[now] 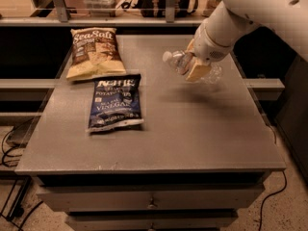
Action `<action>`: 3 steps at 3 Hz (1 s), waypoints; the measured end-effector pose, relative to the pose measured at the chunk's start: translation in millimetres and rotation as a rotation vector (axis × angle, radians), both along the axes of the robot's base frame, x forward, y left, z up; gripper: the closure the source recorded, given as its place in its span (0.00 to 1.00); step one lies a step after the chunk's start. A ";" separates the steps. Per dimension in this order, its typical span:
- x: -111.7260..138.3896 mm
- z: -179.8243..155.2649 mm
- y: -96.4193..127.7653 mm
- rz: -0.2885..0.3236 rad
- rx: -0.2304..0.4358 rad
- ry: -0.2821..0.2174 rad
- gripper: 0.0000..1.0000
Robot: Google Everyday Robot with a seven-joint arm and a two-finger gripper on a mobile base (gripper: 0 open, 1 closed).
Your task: Knock water bottle over
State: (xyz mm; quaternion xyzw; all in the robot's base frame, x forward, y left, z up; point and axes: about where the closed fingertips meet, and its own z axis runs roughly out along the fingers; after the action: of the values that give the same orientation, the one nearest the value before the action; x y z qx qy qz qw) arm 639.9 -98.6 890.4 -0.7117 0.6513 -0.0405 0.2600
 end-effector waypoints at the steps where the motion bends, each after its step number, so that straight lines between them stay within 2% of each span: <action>1: -8.2 -17.8 -10.9 0.022 -0.083 0.070 0.59; 2: -15.8 -32.2 -19.1 0.030 -0.113 0.128 0.35; 3: -26.1 -41.7 -24.0 0.029 -0.100 0.178 0.12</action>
Offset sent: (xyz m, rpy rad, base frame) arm -0.0249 -0.0310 -0.0454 -0.1475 0.1922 0.0349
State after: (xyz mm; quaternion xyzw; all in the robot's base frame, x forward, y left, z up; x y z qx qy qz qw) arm 613.8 -122.6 848.8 -0.7340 0.6586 -0.0058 0.1656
